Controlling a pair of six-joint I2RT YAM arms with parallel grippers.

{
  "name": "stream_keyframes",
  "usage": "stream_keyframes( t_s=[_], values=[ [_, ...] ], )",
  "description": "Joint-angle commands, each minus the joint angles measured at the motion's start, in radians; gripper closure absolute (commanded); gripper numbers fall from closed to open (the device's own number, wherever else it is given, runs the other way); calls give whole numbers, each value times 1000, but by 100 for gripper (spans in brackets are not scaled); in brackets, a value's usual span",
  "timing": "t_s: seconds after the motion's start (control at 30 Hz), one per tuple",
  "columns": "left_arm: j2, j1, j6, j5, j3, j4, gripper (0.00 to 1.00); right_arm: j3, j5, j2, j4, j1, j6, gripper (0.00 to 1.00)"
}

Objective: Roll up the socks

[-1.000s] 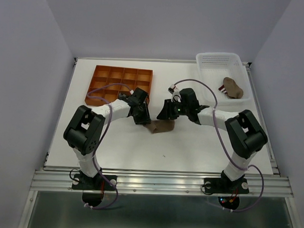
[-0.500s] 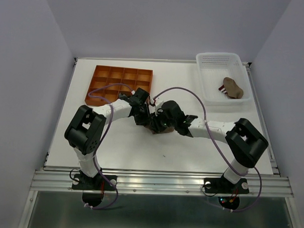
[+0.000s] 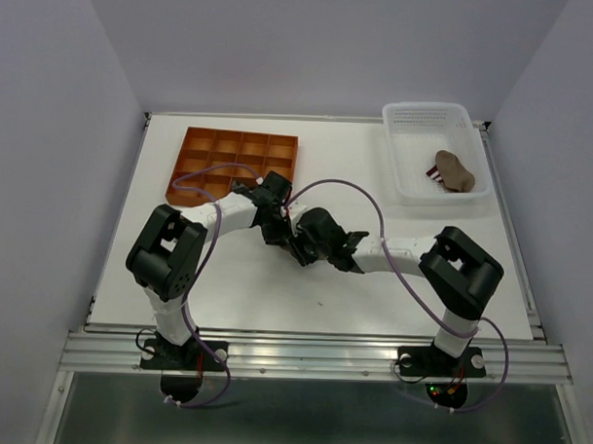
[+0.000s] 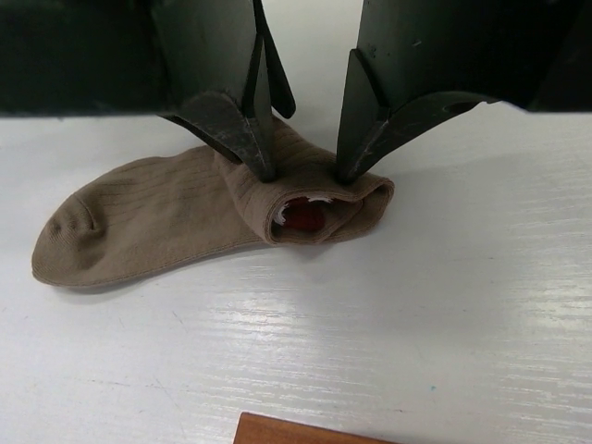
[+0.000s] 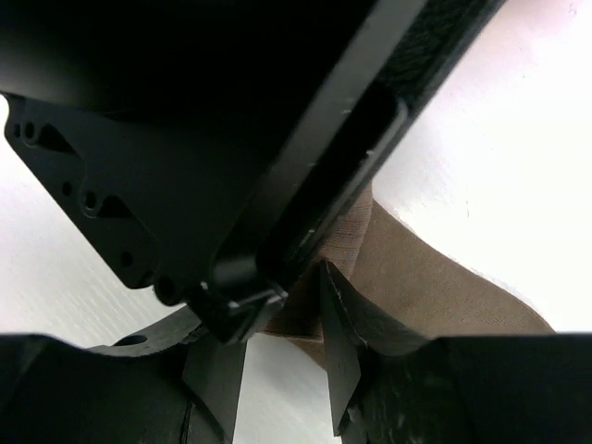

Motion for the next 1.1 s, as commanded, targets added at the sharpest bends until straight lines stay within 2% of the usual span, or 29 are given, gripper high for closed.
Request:
stream_keyframes(
  t_s=[0.0,0.7,1.07],
  values=[
    [5,-9,3,6,38,-38,57,41,73,10,10,35,-64,59],
    [2,-9,-23,15,38,-32,57,66,367,69,10,176,-200,58],
    [-9,-9,-29,12,33,-28,57,21,266,13,51,197,-253,58]
  ],
)
